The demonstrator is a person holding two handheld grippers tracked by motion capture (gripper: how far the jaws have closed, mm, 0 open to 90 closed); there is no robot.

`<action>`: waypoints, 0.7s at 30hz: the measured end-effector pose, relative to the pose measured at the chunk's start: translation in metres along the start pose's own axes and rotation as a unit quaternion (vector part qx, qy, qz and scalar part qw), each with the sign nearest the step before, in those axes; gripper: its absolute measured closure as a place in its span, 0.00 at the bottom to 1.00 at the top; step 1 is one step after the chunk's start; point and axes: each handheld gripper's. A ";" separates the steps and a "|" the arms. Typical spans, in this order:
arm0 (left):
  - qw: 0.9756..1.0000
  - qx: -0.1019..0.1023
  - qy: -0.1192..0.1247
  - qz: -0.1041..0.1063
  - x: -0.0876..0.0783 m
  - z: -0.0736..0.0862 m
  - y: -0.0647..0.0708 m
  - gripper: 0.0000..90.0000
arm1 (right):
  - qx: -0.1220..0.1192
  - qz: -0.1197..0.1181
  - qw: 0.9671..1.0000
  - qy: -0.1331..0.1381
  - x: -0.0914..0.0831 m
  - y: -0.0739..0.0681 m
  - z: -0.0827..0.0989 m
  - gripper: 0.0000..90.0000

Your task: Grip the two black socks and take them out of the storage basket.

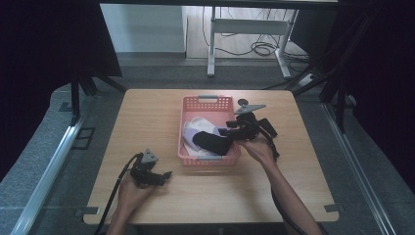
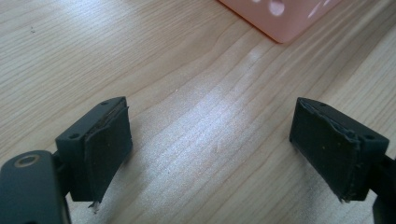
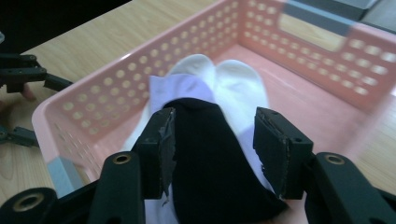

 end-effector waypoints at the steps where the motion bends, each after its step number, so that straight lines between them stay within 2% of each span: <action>1: 1.000 0.000 0.000 0.000 0.000 0.000 0.000 0.14 | -0.005 -0.006 1.000 0.000 0.006 -0.002 -0.003 0.55; 5: 1.000 0.000 0.000 0.000 0.000 0.000 0.000 0.14 | -0.031 -0.020 0.999 -0.012 0.028 -0.010 -0.013 0.56; 8: 1.000 0.000 0.000 0.000 0.000 0.000 0.000 0.14 | -0.037 -0.033 0.999 -0.015 0.042 -0.013 -0.019 0.58; 14: 1.000 0.001 0.000 0.000 0.000 0.000 0.000 0.14 | -0.047 -0.052 0.997 -0.026 0.071 -0.019 -0.026 0.61; 21: 1.000 0.001 -0.001 0.000 0.000 0.000 0.000 0.14 | -0.043 -0.057 0.996 -0.053 0.098 -0.019 -0.024 0.64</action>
Point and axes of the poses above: each handheld gripper's, and its own axes: x roughly forward along the jaws, z roughly out of its underside, y roughly to its right, and after that the axes turned 13 degrees about -x, right-handed
